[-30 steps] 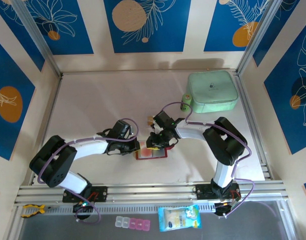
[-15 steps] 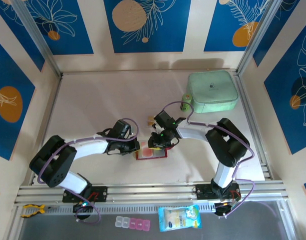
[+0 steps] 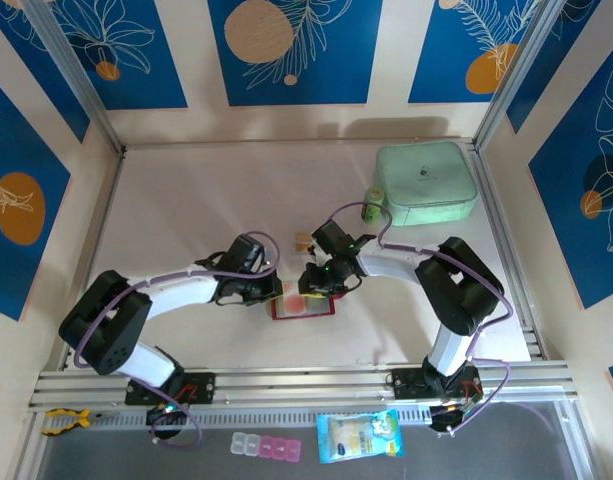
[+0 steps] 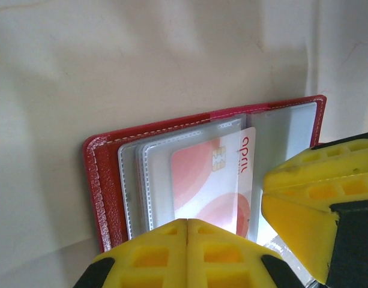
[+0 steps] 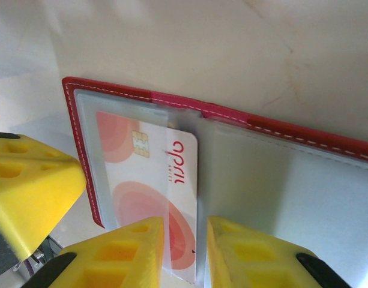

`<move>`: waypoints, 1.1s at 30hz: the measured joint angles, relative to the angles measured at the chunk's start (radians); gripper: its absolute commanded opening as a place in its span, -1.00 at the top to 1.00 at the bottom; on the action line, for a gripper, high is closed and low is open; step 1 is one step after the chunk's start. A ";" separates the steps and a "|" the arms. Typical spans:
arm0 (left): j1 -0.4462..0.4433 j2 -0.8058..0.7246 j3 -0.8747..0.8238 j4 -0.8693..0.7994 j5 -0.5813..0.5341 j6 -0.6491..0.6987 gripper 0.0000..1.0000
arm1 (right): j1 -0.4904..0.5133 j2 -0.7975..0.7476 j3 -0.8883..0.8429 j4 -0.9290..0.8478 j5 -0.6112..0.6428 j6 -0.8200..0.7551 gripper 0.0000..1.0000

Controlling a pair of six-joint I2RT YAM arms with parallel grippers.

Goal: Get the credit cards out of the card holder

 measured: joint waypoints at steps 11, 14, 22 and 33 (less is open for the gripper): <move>-0.019 0.039 0.000 0.007 0.007 -0.001 0.99 | -0.002 0.000 -0.005 0.023 -0.016 0.001 0.45; -0.019 0.039 0.000 0.007 0.008 0.000 0.99 | -0.003 0.000 -0.006 0.026 -0.023 0.004 0.44; -0.019 0.042 0.000 0.007 0.008 0.000 1.00 | -0.004 0.003 -0.012 0.036 -0.026 0.004 0.42; -0.019 0.047 0.000 0.011 0.015 0.001 1.00 | -0.004 0.021 -0.019 0.067 -0.053 0.016 0.42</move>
